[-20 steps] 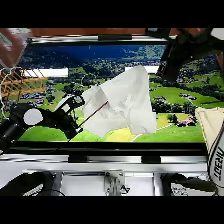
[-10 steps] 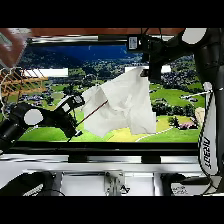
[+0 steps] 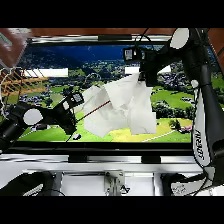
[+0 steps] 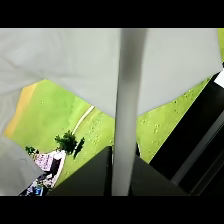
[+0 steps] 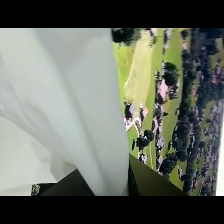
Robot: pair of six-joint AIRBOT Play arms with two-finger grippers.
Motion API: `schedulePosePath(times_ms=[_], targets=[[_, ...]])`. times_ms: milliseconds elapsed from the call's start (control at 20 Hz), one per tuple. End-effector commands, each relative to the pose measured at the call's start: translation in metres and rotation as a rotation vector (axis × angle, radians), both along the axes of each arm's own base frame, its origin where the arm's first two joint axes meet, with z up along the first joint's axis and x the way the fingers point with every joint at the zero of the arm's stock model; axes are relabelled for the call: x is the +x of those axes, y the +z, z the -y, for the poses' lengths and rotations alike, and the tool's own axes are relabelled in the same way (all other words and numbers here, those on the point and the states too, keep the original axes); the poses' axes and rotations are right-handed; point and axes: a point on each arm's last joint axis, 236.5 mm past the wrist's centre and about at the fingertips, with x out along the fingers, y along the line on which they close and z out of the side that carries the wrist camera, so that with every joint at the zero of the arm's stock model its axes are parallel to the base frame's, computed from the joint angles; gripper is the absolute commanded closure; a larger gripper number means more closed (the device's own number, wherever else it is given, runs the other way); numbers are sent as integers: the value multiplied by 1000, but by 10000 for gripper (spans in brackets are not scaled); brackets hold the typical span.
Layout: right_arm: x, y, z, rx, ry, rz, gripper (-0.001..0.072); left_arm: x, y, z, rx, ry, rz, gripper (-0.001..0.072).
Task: Fold the shirts.
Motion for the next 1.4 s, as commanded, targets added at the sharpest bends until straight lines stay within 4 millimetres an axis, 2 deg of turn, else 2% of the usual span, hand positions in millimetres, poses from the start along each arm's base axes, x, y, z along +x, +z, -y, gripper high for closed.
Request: schedulePosePath(times_ms=[0,50,150,200,300,500,650,750,800,850,950,1000,1100,1150,1250,1350], targets=[[0,-7,6,-27,-18,-22,643,25,10,-7,-33,58,80,647],[0,-7,7,-30,-19,-21,643,35,14,-12,-44,87,109,570],[0,-7,7,-30,-21,-22,643,54,24,-23,-64,139,165,292],[0,-7,7,-29,-26,-23,643,62,32,-28,-73,162,190,219],[-1,-2,9,-31,-34,-13,643,80,55,-45,-88,216,243,167],[-7,23,15,-15,-77,30,644,117,124,-94,-123,360,388,165],[-16,49,18,18,-130,64,644,132,176,-139,-217,573,459,171],[-23,65,20,46,-172,80,644,130,190,-171,-369,831,402,178],[-27,73,19,64,-189,87,644,123,182,-177,-418,899,328,186],[-32,82,18,89,-208,87,644,113,166,-170,-458,916,223,244],[-42,95,20,117,-251,88,644,97,129,-138,-566,913,17,246],[-47,101,21,127,-268,90,645,90,111,-113,-643,901,-88,238],[-53,111,23,143,-284,103,645,72,81,-53,-818,850,-293,158],[-55,115,23,149,-288,108,644,65,70,-26,-889,834,-365,157],[-57,118,23,154,-289,113,644,51,51,24,-980,821,-448,157],[-57,118,22,155,-290,113,645,45,33,60,-997,840,-451,157]])
